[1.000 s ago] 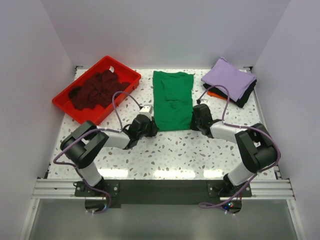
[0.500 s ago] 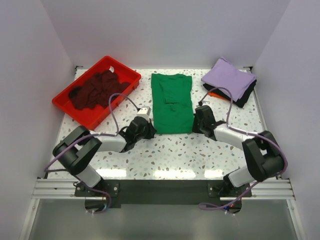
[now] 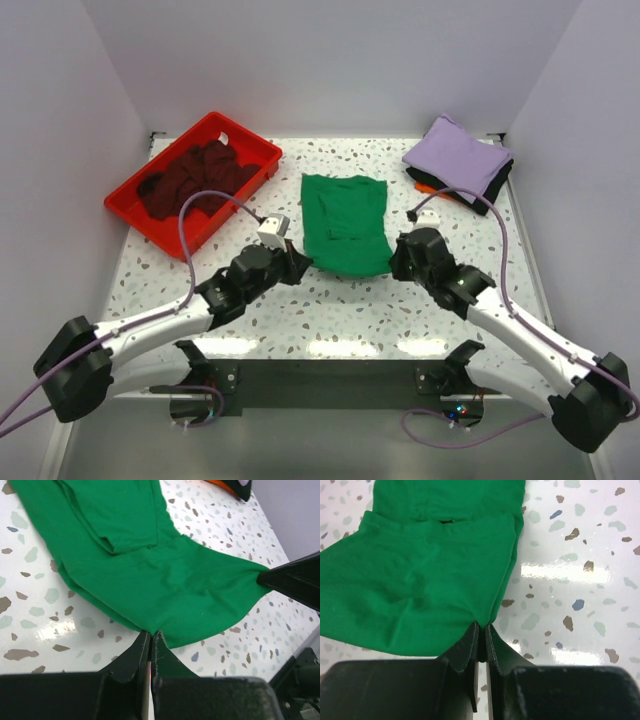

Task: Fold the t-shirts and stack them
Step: Fold the tshirt

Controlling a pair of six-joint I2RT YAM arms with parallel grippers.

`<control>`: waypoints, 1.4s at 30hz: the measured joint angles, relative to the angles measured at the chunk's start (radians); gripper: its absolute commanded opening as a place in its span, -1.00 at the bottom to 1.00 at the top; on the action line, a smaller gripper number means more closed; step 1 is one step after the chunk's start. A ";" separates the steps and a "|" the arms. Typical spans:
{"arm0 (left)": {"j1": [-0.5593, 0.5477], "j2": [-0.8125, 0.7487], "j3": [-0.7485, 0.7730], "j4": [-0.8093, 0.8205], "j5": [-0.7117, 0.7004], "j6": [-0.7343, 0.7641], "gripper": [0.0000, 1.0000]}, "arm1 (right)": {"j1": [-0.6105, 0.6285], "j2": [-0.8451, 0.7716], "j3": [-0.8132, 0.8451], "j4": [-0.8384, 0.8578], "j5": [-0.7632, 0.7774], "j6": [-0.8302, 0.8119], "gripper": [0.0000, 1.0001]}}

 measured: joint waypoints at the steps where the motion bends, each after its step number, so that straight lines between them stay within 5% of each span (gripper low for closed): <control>1: -0.020 -0.030 0.000 -0.019 -0.010 0.000 -1.00 | 0.024 -0.024 0.006 -0.030 0.010 0.005 -1.00; 10: -0.136 -0.200 -0.007 -0.119 -0.066 -0.012 -1.00 | 0.083 -0.180 0.058 -0.180 0.066 0.033 -1.00; 20: -0.127 -0.052 -0.002 -0.077 -0.100 -0.006 -1.00 | 0.086 -0.101 0.124 -0.135 0.163 0.014 -1.00; 42: 0.215 0.289 0.200 0.112 0.146 0.038 -1.00 | -0.113 0.436 0.475 0.069 0.129 -0.115 -1.00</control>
